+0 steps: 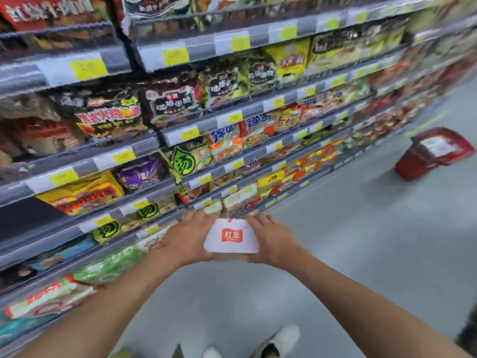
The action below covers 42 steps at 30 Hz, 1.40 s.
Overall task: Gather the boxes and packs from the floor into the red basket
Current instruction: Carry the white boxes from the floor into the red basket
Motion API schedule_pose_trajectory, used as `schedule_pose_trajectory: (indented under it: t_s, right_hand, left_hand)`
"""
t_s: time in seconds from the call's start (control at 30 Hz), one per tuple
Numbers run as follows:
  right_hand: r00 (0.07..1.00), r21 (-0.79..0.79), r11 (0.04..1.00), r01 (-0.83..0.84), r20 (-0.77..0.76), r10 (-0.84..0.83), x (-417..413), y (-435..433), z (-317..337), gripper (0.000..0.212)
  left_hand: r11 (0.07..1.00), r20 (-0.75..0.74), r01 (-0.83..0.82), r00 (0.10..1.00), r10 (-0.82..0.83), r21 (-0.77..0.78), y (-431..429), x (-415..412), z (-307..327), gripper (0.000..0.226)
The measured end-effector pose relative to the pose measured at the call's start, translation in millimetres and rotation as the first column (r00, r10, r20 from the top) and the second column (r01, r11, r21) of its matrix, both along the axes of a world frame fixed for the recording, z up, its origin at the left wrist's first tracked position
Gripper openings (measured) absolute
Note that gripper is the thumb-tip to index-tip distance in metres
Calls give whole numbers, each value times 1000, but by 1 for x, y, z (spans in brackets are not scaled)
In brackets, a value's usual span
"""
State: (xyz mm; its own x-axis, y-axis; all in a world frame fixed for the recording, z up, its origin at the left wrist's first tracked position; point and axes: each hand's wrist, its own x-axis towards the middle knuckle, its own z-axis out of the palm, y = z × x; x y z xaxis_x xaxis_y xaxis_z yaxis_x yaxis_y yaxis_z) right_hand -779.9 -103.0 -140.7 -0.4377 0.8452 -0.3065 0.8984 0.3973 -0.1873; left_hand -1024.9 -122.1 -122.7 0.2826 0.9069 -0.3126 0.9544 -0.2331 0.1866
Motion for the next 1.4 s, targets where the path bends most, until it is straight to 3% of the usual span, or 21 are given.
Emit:
schedule_pose_trajectory:
  t_s: [0.3, 0.77, 1.07, 1.4]
  right_hand:
    - [949, 20, 949, 314, -20, -314, 188, -8, 2, 108]
    - [779, 51, 777, 627, -45, -625, 434, -21, 10, 102]
    - [690, 39, 689, 724, -28, -723, 529, 6, 2, 102]
    - [606, 51, 605, 795, -9, -795, 640, 132, 4, 100]
  left_hand:
    - [945, -5, 324, 946, -324, 33, 71, 191, 2, 92]
    - [772, -5, 632, 774, -633, 71, 136, 471, 13, 88]
    - [680, 22, 731, 680, -733, 60, 191, 586, 4, 87]
    - [602, 38, 795, 601, -798, 70, 338, 718, -2, 89]
